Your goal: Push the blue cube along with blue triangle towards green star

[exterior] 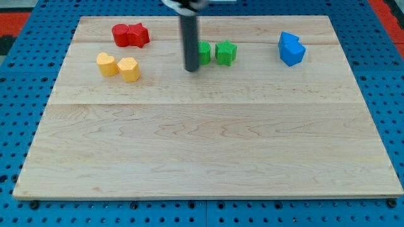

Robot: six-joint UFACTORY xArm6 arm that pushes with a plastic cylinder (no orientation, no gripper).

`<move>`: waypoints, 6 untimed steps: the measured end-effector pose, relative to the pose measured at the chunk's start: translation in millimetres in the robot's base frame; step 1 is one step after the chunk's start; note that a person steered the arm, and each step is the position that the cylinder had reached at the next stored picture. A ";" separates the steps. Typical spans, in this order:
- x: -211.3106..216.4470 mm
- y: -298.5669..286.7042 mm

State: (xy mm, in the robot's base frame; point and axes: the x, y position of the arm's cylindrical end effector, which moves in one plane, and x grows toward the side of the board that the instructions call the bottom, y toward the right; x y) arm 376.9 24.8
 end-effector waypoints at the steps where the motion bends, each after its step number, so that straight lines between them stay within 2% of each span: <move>1: 3.8 147.9; 2: -21.3 233.5; 3: -49.5 219.9; 4: -42.1 135.4; 5: -34.7 107.1; 6: -24.1 184.2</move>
